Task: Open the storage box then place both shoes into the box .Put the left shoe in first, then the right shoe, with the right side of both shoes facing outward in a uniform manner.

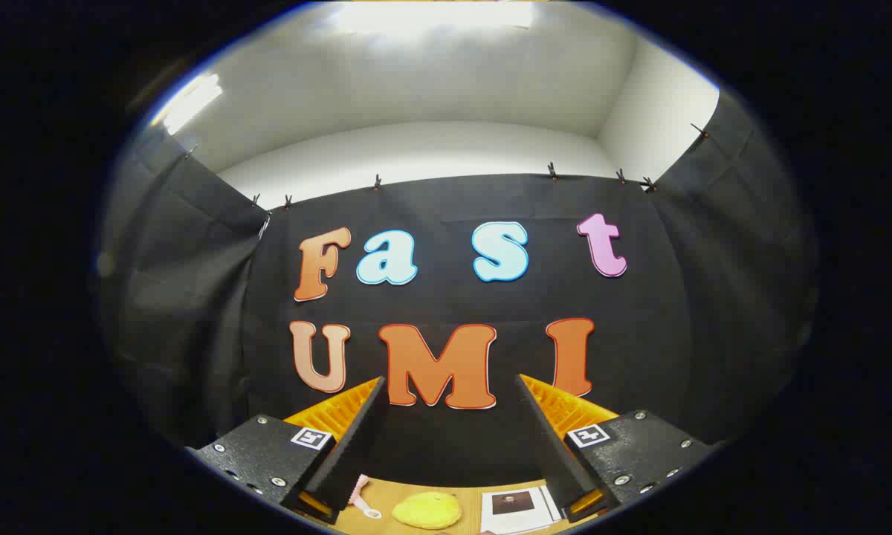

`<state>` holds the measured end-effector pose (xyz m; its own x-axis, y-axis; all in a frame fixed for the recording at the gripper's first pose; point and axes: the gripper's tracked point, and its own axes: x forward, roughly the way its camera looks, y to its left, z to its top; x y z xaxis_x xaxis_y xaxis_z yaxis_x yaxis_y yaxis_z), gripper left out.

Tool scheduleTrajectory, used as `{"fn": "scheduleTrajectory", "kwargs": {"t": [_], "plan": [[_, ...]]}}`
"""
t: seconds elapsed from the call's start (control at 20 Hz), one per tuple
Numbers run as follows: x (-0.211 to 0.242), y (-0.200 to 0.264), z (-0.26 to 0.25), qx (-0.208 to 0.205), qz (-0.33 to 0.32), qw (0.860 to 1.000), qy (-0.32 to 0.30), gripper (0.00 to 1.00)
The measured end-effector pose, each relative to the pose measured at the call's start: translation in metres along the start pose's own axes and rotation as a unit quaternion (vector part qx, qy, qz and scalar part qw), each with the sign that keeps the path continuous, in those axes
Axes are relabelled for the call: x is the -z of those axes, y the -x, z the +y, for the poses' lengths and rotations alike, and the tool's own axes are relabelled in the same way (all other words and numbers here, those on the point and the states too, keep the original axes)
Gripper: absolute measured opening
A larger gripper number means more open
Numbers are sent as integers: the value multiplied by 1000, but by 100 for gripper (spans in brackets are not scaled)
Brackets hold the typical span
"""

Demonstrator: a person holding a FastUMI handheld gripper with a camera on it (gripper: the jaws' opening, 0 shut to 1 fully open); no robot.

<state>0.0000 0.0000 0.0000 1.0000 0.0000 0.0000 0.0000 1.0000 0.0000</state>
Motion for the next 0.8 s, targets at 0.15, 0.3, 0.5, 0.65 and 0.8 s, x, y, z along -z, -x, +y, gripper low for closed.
{"fn": "scheduleTrajectory", "kwargs": {"t": [0.15,0.3,0.5,0.65,0.8], "plan": [[7,0,12,-5,12,1000,-21,99],[7,0,11,3,21,1000,-12,99],[4,3,11,15,38,999,-15,99],[-3,9,2,31,40,999,-7,99],[-3,15,6,25,51,998,-21,99]]}}
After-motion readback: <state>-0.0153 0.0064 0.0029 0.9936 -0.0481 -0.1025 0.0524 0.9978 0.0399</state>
